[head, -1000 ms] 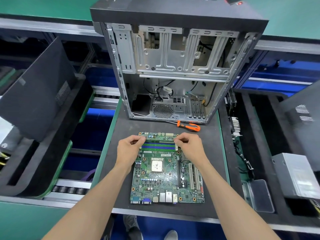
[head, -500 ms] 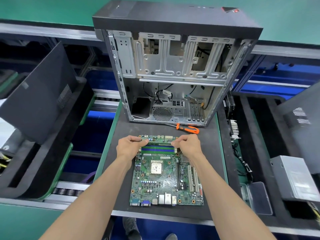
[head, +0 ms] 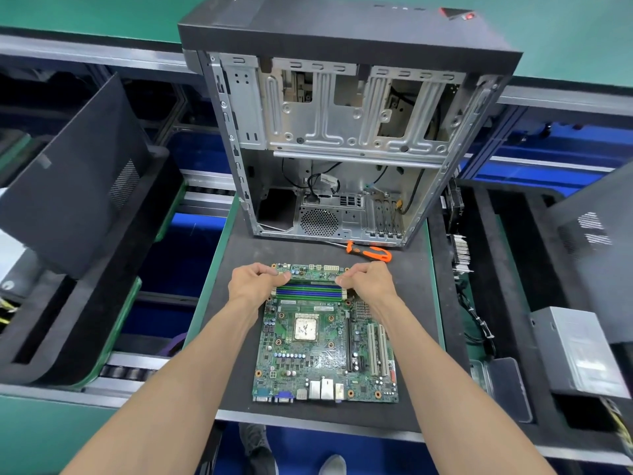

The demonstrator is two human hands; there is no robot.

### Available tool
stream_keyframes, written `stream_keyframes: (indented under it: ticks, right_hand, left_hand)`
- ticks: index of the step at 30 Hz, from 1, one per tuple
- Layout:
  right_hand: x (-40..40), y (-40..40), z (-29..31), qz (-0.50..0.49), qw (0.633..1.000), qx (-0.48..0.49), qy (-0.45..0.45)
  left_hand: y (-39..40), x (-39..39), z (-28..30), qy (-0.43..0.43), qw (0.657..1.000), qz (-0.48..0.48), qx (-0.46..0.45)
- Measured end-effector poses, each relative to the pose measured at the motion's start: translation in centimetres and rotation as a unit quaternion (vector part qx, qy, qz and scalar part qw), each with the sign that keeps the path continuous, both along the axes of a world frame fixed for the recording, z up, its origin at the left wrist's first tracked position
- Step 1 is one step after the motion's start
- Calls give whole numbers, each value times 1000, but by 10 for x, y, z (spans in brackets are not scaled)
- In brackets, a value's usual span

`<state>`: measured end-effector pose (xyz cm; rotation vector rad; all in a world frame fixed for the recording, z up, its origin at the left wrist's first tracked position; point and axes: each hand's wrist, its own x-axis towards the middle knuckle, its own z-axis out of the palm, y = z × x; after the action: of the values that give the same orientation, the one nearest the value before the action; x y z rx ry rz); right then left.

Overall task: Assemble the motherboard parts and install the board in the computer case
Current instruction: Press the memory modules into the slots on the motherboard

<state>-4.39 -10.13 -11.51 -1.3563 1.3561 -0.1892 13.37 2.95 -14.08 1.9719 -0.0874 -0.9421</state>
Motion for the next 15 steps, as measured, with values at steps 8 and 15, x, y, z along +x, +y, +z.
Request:
stream_keyframes:
  ticks: [8,15]
  right_hand:
    - [1,-2,3,-19,999,7,25]
    - [4,-3,3,-17,997,-22,65]
  left_hand:
    - [-1,2,2,1,1000,-2,12]
    - [-3,5,2,-2,1000,-7,29]
